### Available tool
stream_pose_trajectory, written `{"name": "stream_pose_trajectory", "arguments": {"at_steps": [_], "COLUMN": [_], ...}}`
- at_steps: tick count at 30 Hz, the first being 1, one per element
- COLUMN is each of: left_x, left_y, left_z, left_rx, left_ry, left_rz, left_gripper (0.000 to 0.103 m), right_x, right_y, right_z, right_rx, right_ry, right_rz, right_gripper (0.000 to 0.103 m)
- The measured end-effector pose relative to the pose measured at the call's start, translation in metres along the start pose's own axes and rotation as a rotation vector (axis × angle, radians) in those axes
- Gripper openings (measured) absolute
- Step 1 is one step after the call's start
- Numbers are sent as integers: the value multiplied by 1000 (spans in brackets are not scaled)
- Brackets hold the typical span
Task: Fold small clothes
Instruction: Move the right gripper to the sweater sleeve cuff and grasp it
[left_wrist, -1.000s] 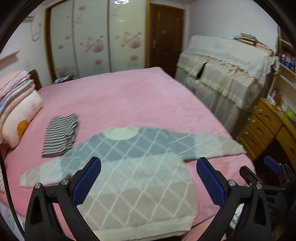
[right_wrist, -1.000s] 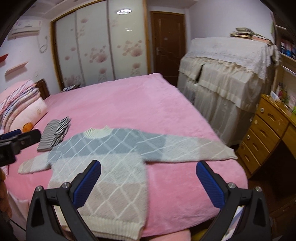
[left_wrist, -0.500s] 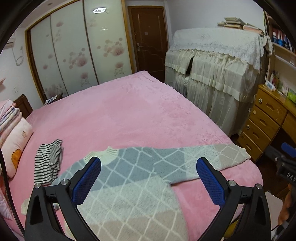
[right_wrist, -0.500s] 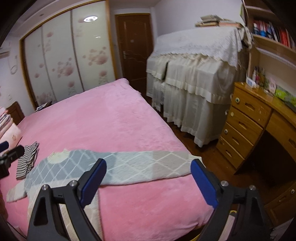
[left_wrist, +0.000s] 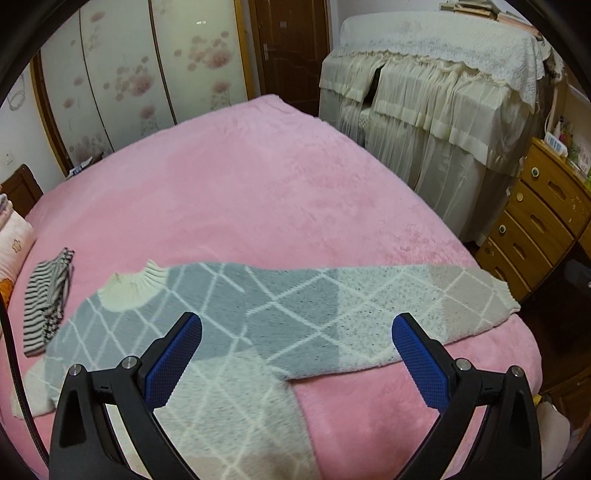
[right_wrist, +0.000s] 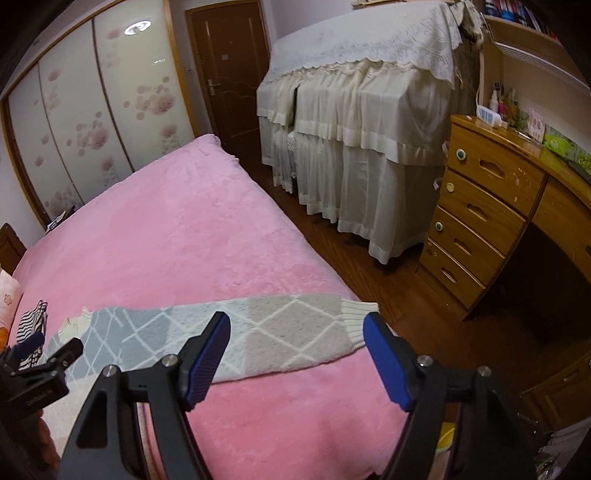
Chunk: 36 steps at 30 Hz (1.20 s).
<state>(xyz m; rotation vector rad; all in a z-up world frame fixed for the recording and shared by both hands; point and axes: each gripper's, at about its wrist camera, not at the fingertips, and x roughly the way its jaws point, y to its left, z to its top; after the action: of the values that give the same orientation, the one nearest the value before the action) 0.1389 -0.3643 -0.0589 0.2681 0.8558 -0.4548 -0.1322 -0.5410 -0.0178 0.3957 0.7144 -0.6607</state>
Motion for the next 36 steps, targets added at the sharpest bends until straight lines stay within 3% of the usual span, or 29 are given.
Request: {"name": "stream_pose_trajectory", "arguments": {"at_steps": [8,15,23,27,30,36], "left_x": [48,79,112,123,128,132], "left_y": [-27,-39,-49,-55,-58,-56], "left_z": [-8,-13,-25,-36,-40,-43], "left_rx": [9,20,44,76,84,73], "left_ry": [65,111,181,202,216,226], "left_rz": [-10,5,-6,-4,-1,-2], "left_gripper": [102,102,102,102,102,102], "right_x": [33,69,102,120,136,155], "right_y": [-24,-39,-60,-69,-77,-91], "right_z": [-6,-16,-31,-44,-50,-53], "right_rx": [52,98,168,209,250,343], "right_ry": [52,122,198,250,288,299], "right_rz": [-18,-9,4,21,40,114], "right_gripper": [74,65,64,63,56,52]}}
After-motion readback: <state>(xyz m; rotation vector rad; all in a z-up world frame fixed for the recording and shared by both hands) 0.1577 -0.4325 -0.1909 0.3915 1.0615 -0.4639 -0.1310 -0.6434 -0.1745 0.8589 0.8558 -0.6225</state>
